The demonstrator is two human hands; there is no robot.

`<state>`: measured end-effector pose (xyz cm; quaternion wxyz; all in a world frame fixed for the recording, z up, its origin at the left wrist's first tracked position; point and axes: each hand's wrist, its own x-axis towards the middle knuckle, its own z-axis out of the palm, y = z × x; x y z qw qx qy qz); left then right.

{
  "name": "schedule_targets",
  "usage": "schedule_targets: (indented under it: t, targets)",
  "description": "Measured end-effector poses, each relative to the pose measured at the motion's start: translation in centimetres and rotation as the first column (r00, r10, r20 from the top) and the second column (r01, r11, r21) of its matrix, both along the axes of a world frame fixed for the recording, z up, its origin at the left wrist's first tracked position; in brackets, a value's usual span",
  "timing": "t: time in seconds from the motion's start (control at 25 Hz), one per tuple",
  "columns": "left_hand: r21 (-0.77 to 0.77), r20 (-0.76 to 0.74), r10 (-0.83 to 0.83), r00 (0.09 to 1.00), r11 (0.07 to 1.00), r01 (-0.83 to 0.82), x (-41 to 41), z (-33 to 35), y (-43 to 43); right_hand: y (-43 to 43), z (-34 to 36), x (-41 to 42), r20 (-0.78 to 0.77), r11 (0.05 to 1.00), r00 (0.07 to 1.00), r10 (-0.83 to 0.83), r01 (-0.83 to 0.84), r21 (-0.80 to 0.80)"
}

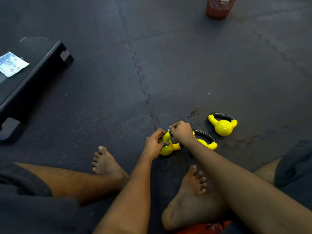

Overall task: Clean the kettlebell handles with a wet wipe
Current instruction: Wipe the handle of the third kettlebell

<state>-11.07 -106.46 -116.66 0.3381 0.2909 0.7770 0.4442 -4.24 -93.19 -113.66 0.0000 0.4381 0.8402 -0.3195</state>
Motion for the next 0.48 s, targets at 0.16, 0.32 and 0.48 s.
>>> schedule_targets:
  t: [0.16,0.32,0.48]
  targets:
    - [0.015,0.013,0.031,0.999,0.999,-0.031,0.2,0.0,0.0,-3.0,-1.0,2.4,-0.378,0.997,0.923,-0.074,0.072,-0.020]
    - [0.015,0.020,0.043,0.999,0.999,-0.044,0.2,0.1,0.1,-3.3,-0.8,3.5,-0.490,0.998,0.870,-0.057,0.050,-0.028]
    - [-0.002,0.002,0.022,1.000,1.000,-0.022,0.1,-0.1,0.3,-0.1,0.6,0.4,-0.064,0.998,0.998,-0.029,0.026,-0.049]
